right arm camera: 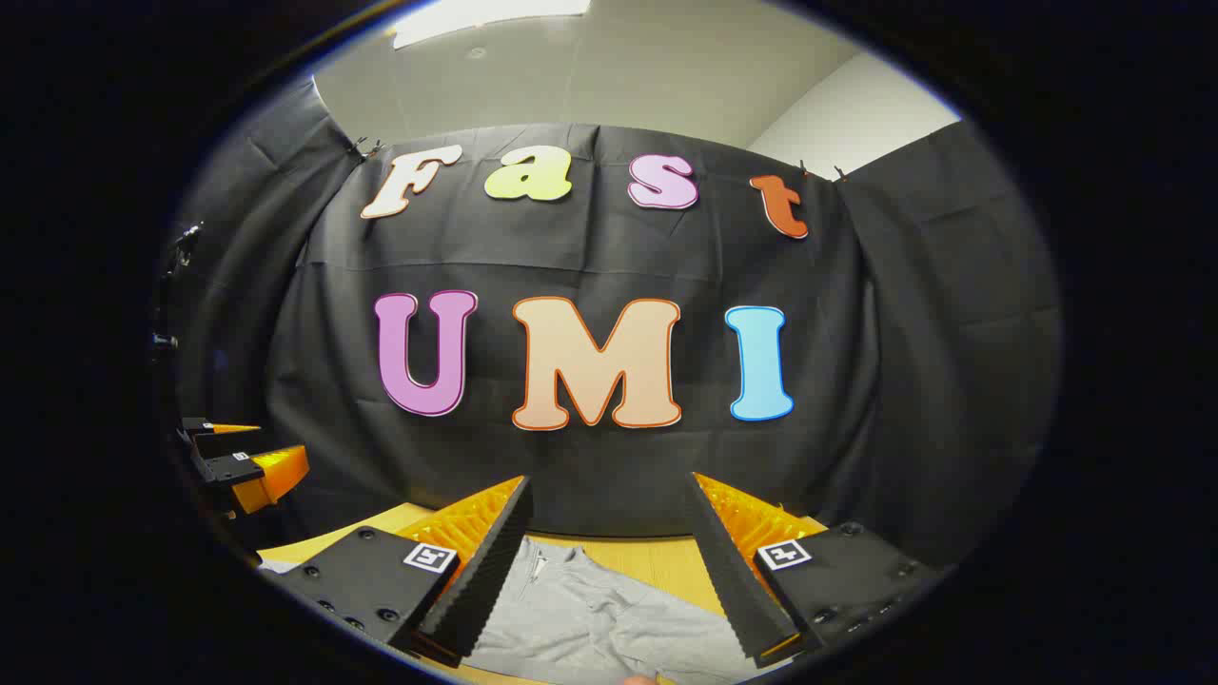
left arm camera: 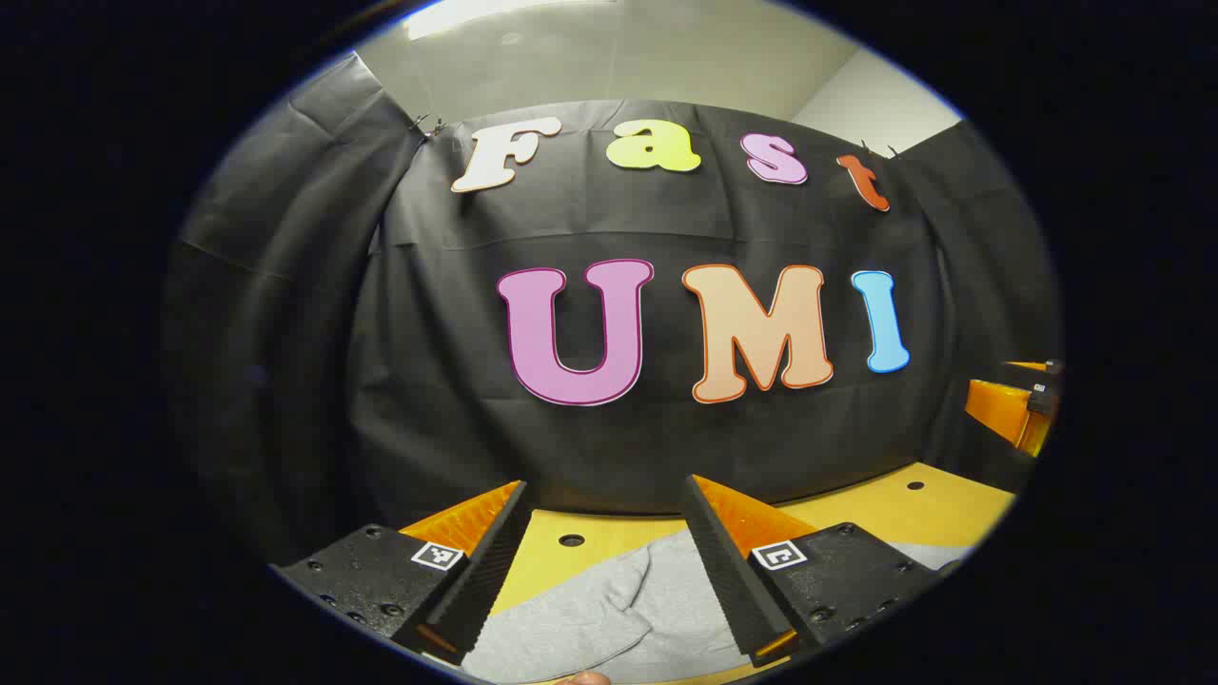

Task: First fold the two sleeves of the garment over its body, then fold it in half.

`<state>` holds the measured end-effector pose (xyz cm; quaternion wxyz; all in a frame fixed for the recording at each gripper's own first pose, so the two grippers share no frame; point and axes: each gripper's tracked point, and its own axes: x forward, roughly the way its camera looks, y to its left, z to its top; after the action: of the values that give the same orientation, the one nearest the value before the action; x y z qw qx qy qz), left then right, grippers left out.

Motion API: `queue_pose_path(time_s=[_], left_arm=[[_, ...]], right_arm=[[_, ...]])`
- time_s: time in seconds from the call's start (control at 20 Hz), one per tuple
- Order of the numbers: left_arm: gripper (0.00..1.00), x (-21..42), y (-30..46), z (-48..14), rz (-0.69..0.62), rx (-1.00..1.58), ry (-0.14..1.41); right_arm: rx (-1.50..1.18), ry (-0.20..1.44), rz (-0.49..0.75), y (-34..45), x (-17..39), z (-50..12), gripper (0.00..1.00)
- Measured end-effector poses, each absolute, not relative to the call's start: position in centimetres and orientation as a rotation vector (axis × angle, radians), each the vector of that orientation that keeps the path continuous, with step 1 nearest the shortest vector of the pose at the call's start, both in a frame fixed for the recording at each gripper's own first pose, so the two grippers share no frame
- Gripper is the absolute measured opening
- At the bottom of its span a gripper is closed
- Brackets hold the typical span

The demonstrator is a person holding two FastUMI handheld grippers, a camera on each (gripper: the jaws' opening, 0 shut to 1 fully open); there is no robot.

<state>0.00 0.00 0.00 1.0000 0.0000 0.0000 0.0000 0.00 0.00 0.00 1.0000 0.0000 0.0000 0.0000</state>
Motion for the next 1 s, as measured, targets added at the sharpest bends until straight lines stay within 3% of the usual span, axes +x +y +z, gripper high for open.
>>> queue_pose_path(time_s=[1.0], left_arm=[[0.95, 0.6, 0.8, -0.8, 0.019, -0.003, 0.02]], right_arm=[[-0.021, 0.005, 0.02, 1.3, 0.9, -0.8, 1.0]])
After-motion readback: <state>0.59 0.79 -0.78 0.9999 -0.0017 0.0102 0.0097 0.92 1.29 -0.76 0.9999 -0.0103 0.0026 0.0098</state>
